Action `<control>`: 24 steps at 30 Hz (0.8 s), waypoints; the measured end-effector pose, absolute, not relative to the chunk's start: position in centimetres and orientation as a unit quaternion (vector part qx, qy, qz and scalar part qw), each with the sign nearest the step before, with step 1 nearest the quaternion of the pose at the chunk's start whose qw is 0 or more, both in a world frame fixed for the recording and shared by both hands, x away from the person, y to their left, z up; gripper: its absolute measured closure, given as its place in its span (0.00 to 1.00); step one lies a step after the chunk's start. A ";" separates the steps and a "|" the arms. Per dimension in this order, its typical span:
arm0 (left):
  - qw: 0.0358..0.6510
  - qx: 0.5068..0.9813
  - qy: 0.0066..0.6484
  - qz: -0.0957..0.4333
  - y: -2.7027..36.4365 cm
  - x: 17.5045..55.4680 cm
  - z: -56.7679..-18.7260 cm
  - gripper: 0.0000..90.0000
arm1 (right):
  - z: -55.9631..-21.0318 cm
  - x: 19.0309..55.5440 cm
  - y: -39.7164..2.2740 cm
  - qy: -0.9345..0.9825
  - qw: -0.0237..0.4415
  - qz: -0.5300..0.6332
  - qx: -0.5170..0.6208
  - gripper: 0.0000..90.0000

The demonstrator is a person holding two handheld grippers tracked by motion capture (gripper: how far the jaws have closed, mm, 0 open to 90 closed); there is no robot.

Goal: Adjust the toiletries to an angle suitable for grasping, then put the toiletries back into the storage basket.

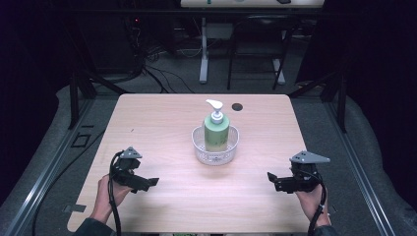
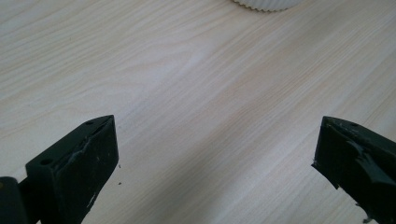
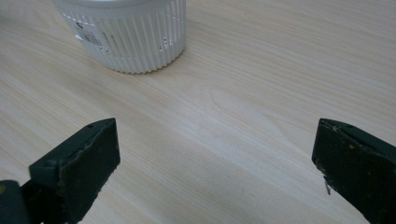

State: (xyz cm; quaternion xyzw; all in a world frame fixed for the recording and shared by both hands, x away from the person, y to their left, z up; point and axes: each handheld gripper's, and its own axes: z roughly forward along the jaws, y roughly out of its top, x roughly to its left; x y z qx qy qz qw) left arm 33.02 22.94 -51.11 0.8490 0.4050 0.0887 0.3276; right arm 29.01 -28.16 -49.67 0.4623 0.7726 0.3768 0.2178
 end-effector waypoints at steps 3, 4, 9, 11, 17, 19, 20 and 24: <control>0.326 0.850 0.403 0.088 22.9 33.1 -51.1 0.00 | -49.7 29.0 -28.1 0.774 0.216 0.376 0.462 0.01; 0.326 0.850 0.404 0.088 22.9 33.1 -51.2 0.00 | -49.7 29.0 -28.1 0.774 0.217 0.375 0.462 0.01; 0.336 0.849 0.398 0.088 23.1 32.9 -51.1 0.00 | -49.5 29.0 -27.9 0.773 0.218 0.375 0.463 0.01; 0.343 0.846 0.398 0.092 23.3 32.6 -51.0 0.00 | -49.4 29.0 -27.7 0.774 0.221 0.375 0.460 0.01; 0.321 0.859 0.389 0.092 23.1 32.7 -51.2 0.00 | -49.6 29.3 -27.3 0.781 0.219 0.367 0.455 0.01; 0.321 0.861 0.383 0.095 22.8 32.7 -51.3 0.00 | -49.4 29.2 -27.3 0.778 0.231 0.370 0.451 0.02; 0.320 0.862 0.382 0.093 22.7 32.8 -51.3 0.00 | -49.3 29.1 -27.4 0.778 0.233 0.372 0.450 0.02; 0.321 0.861 0.384 0.093 22.7 33.0 -51.4 0.00 | -49.6 29.4 -27.6 0.781 0.227 0.369 0.450 0.02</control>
